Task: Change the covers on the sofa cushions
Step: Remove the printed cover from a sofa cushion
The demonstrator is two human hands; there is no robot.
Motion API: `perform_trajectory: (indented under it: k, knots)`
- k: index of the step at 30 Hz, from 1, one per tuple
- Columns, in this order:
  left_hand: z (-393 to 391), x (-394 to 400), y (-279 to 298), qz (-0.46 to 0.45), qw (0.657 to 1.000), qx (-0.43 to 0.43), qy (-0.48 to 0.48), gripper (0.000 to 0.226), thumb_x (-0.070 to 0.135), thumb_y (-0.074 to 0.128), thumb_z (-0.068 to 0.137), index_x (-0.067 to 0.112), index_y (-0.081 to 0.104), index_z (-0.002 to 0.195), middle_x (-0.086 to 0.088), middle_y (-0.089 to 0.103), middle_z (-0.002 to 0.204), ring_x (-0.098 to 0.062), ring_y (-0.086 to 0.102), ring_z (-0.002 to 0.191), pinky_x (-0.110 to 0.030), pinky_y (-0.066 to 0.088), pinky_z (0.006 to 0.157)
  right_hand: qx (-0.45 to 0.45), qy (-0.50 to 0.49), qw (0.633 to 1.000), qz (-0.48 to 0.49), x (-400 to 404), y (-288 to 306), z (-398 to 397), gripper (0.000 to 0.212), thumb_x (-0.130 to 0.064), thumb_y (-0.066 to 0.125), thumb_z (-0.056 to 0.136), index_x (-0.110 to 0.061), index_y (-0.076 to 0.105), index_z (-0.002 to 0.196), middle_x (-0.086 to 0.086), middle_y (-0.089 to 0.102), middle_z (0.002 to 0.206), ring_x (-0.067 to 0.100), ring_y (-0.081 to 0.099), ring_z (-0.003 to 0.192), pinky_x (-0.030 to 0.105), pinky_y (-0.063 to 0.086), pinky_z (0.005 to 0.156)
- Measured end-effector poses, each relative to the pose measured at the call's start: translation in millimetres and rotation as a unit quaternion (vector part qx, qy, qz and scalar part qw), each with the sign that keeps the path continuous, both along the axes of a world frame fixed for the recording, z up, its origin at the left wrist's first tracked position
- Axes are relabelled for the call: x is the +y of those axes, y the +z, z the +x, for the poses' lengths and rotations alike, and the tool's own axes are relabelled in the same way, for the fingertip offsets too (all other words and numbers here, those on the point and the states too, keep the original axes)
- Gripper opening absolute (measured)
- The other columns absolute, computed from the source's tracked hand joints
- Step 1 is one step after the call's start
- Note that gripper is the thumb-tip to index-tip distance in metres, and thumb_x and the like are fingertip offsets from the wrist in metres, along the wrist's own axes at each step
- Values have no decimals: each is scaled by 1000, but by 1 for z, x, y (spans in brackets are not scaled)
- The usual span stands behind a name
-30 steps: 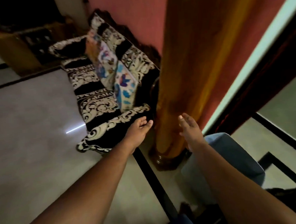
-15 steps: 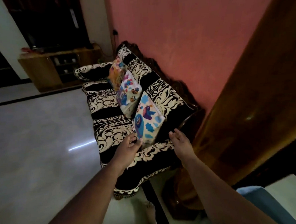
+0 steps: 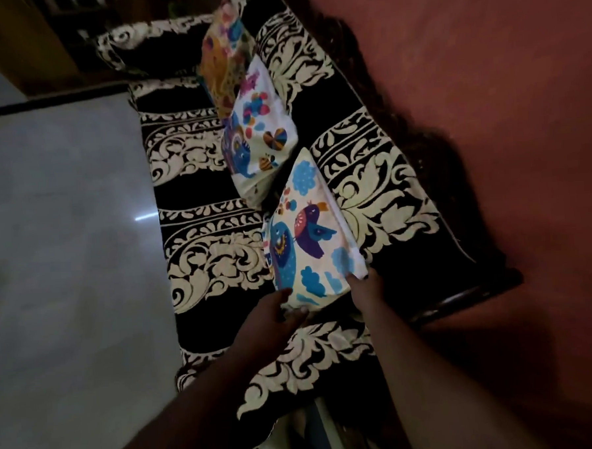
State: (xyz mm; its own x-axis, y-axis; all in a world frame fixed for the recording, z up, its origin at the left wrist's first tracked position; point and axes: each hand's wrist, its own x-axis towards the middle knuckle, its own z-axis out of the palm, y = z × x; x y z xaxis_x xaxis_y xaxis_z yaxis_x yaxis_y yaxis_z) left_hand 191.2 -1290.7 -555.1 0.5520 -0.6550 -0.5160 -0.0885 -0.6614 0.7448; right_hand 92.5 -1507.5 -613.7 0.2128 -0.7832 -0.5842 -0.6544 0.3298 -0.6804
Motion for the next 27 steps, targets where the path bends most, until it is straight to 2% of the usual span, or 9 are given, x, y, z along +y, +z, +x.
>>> perform_trajectory:
  k: [3,6,11,13,16,18,21,23,27]
  knots:
    - [14,0,-2,48,998,-24,-36,58,66,62,85,32,60,132,12,69,119,3,66,100,-16,54,77,31,23,998,-48,10,13,16,26,-6,60,95,10,65,115,25,68,112,34,65,103,28,41,78]
    - [29,1,16,67,991,-94,-71,62,62,63,84,31,56,137,9,64,125,-9,62,113,-28,51,93,-31,54,995,-82,39,45,43,17,-9,64,95,6,70,101,19,70,96,35,68,92,30,46,74]
    - [55,-1,72,43,970,-220,-93,92,58,64,88,22,19,160,-2,30,160,-23,37,143,-40,43,108,-226,38,970,-84,106,132,93,10,-15,71,92,-11,75,100,1,77,92,22,75,89,38,61,82]
    - [67,-1,100,8,962,-272,-33,76,50,60,91,23,32,155,-3,47,151,-23,51,131,-39,50,98,-282,36,953,-107,129,168,103,7,-19,73,91,-18,76,97,-3,78,89,16,75,87,35,61,80]
    - [85,13,148,-66,947,-312,24,36,42,51,94,29,65,125,-2,74,105,-25,69,93,-34,51,73,-317,25,937,-141,155,224,102,7,-27,74,92,-25,76,86,-7,78,84,9,74,82,29,59,76]
    - [90,24,167,-140,959,-244,24,36,34,50,87,24,73,113,-3,76,93,-25,70,85,-34,51,69,-326,16,925,-195,161,246,94,12,-27,69,95,-24,73,84,-15,74,77,-4,68,76,18,52,70]
    - [93,48,182,-227,973,-3,36,26,23,53,86,19,76,99,-12,74,82,-24,67,68,-40,53,61,-283,43,919,-270,184,254,75,17,-36,65,95,-22,72,103,-19,70,88,-8,64,84,16,47,75]
    - [89,60,188,-240,956,156,71,23,32,60,89,17,76,95,-25,71,86,-33,63,71,-51,50,63,-230,105,908,-335,202,241,61,9,-34,67,95,-30,70,102,-23,65,97,-2,64,93,21,49,82]
    - [71,77,195,-223,918,302,125,29,29,59,102,5,73,97,-24,68,85,-33,62,72,-39,47,70,-118,173,854,-476,226,223,36,23,-40,62,93,-23,73,102,-6,63,100,19,62,94,36,51,84]
